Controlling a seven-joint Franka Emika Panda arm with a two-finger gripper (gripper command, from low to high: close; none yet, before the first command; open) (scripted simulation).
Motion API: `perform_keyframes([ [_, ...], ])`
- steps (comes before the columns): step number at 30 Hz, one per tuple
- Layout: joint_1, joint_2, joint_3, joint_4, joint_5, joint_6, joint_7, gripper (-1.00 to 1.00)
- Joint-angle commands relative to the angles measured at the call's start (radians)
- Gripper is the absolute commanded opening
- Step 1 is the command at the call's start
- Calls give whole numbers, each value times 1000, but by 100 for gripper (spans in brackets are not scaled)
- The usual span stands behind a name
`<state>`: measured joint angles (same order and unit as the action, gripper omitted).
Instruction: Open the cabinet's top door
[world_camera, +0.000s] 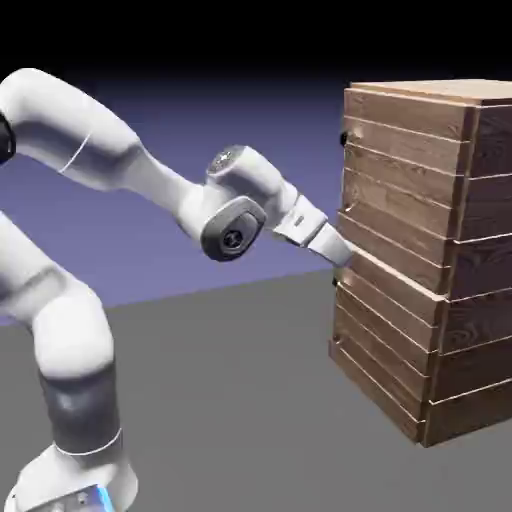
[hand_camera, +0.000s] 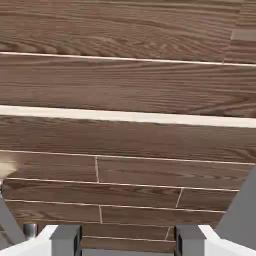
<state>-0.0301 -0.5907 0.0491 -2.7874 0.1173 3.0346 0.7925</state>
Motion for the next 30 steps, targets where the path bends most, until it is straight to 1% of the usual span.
perform_keyframes([
  [1, -16, -8, 18, 8, 44, -1, 19, 0],
  [30, -468, -231, 546, 251, 1305, -27, 572, 0],
])
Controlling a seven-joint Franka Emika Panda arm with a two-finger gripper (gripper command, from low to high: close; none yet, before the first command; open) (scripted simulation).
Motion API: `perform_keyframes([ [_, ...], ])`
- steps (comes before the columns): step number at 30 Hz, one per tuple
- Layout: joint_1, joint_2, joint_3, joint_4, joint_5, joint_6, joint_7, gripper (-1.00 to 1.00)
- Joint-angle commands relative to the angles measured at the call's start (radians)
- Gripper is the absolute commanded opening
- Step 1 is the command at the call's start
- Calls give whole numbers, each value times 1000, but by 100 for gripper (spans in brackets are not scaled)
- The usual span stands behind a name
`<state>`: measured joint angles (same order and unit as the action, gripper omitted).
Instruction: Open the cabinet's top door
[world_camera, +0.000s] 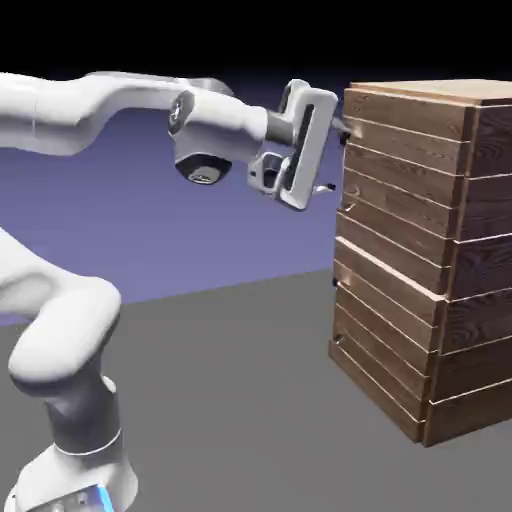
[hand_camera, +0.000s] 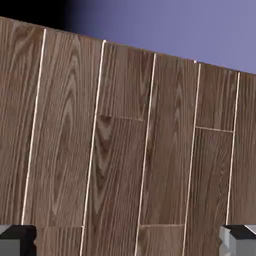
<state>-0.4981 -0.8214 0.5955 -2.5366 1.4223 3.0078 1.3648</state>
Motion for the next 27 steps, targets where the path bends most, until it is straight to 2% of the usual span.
perform_keyframes([
  [1, -16, -8, 18, 8, 44, -1, 19, 0],
  [27, -421, -208, 492, 226, 1174, -24, 515, 0],
])
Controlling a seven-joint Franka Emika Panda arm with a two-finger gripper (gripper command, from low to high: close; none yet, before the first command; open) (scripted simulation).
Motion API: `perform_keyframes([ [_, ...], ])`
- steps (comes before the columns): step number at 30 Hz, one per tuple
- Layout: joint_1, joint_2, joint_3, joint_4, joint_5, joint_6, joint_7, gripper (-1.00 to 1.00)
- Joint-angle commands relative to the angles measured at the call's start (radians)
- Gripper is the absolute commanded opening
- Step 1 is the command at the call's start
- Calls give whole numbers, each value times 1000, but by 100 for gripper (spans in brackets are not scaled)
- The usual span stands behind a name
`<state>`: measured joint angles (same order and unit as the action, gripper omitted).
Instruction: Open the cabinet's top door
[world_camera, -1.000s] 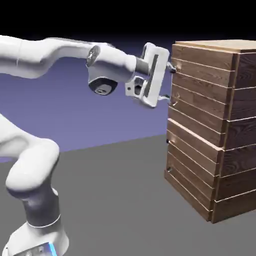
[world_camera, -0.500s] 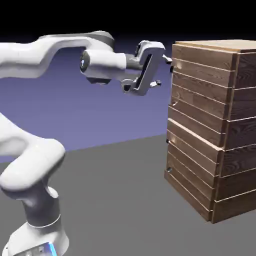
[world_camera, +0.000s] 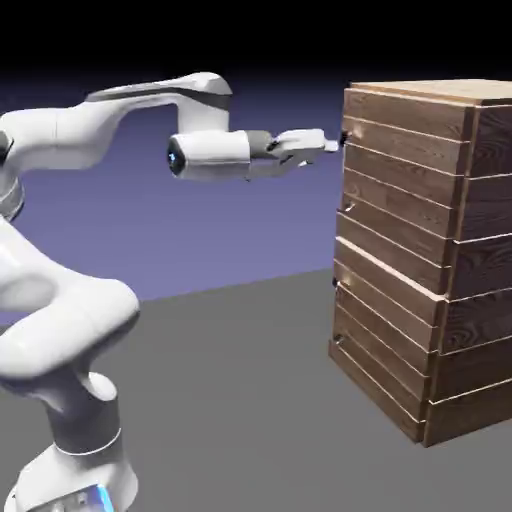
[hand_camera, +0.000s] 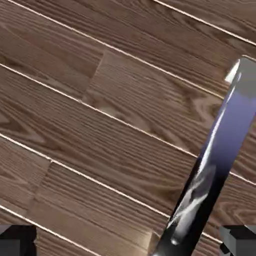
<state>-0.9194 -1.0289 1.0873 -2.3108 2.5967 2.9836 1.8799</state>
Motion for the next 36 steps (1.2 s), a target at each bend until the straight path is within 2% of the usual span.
perform_keyframes([
  [1, -16, -8, 18, 8, 44, -1, 19, 0],
  [7, -104, -51, 122, 56, 291, -6, 128, 0],
  [13, -277, -14, 207, 186, 301, -31, 128, 0],
  [14, -277, -14, 207, 186, 301, -31, 128, -100],
  [22, -23, 129, 36, -2, 301, -173, -76, -100],
  [29, 230, 262, -176, -106, 287, -231, -271, -100],
  [36, 470, 214, -423, -292, 11, -376, -141, -100],
])
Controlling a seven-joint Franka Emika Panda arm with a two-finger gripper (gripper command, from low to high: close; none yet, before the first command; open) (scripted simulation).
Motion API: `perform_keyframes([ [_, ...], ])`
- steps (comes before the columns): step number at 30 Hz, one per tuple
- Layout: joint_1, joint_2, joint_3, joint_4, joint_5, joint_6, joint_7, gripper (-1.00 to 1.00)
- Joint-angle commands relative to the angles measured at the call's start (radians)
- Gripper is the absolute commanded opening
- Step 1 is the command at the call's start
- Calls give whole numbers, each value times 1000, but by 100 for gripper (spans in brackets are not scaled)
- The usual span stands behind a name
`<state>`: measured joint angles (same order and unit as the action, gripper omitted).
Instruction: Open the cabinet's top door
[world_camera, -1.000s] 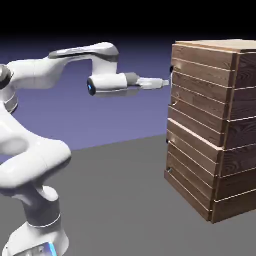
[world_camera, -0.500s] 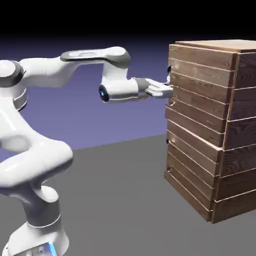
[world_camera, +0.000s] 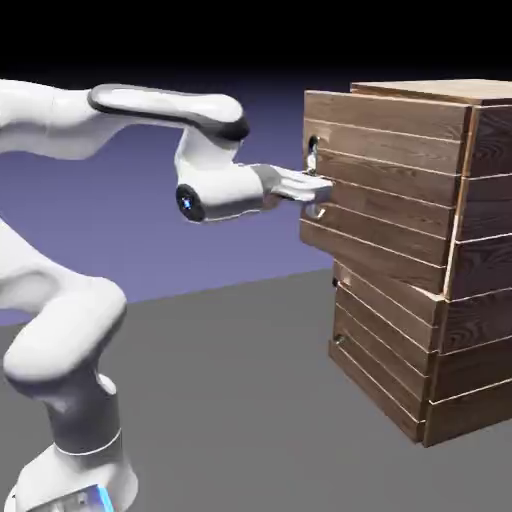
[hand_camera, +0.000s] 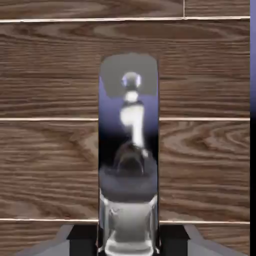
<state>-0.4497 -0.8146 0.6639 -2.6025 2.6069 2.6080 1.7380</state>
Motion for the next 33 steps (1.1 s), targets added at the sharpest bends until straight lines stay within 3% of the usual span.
perform_keyframes([
  [1, 27, -12, -35, -26, -43, -25, 21, -100],
  [10, 163, -132, -331, -208, -434, -259, 178, -100],
  [19, 149, -178, -624, -278, -826, -548, 258, -100],
  [26, 111, -92, -871, -225, -1129, -824, 254, -100],
  [33, 133, 112, -1108, -57, -1385, -1128, 199, -100],
])
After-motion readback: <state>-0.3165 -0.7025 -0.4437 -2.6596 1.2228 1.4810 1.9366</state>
